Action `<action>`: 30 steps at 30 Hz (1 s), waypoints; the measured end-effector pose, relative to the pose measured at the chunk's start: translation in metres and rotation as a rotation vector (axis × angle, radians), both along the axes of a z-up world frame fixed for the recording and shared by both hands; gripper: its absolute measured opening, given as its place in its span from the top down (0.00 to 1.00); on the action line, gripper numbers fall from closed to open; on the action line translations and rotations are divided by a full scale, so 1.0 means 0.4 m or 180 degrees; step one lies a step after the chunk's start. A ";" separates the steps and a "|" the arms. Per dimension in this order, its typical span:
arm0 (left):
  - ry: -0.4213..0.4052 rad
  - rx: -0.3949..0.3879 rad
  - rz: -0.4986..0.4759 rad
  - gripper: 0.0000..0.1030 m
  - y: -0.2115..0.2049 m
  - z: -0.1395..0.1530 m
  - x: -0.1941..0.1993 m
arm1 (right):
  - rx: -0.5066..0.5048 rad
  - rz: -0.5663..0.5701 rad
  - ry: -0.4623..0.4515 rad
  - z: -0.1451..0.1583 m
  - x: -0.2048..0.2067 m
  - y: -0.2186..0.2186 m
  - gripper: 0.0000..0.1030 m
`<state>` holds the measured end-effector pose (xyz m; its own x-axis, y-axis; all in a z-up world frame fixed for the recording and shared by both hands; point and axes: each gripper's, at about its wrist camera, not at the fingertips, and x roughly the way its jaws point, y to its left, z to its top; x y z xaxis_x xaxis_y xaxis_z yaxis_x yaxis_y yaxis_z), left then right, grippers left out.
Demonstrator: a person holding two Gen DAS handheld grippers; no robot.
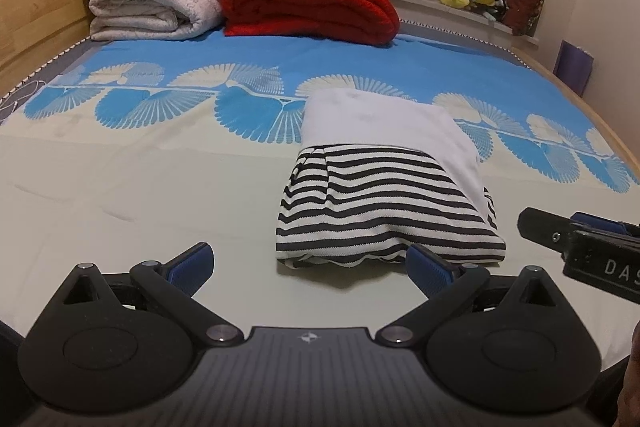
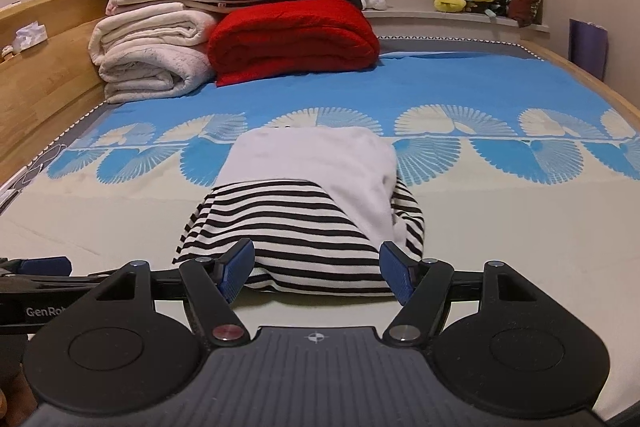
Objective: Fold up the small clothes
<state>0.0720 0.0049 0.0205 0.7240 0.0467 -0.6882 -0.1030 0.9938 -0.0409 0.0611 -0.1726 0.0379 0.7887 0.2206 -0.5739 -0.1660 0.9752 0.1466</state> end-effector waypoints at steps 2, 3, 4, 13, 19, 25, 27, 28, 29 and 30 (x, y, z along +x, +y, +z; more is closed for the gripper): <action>0.0004 0.0000 -0.0004 0.01 0.000 -0.002 0.001 | -0.0015 0.0030 -0.0005 -0.001 0.000 0.006 0.31; 0.0007 -0.0003 -0.0003 0.01 0.000 -0.002 0.002 | -0.0025 0.0043 -0.0008 0.000 0.000 0.010 0.31; 0.0007 -0.0006 -0.0006 0.01 0.002 -0.001 0.002 | -0.0038 0.0056 -0.0013 0.000 0.000 0.012 0.31; -0.0002 -0.0027 -0.0044 0.01 -0.001 -0.002 0.005 | -0.0124 0.0134 -0.0068 0.004 -0.003 0.031 0.30; -0.0009 -0.0029 -0.0045 0.01 -0.004 -0.003 0.006 | -0.0155 0.0146 -0.0096 0.005 -0.003 0.038 0.30; -0.0007 -0.0030 -0.0047 0.01 -0.004 -0.003 0.006 | -0.0157 0.0144 -0.0093 0.005 -0.003 0.039 0.30; -0.0009 -0.0028 -0.0047 0.01 -0.004 -0.003 0.006 | -0.0156 0.0143 -0.0093 0.006 -0.003 0.039 0.30; -0.0009 -0.0029 -0.0048 0.01 -0.004 -0.003 0.006 | -0.0155 0.0145 -0.0092 0.006 -0.002 0.039 0.30; -0.0009 -0.0029 -0.0048 0.01 -0.005 -0.003 0.006 | -0.0155 0.0146 -0.0092 0.006 -0.002 0.039 0.30; -0.0008 -0.0029 -0.0049 0.01 -0.004 -0.003 0.006 | -0.0156 0.0147 -0.0092 0.006 -0.002 0.038 0.30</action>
<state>0.0744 0.0035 0.0194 0.7262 0.0292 -0.6868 -0.0877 0.9949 -0.0504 0.0601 -0.1573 0.0401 0.7946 0.2293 -0.5621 -0.2144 0.9723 0.0935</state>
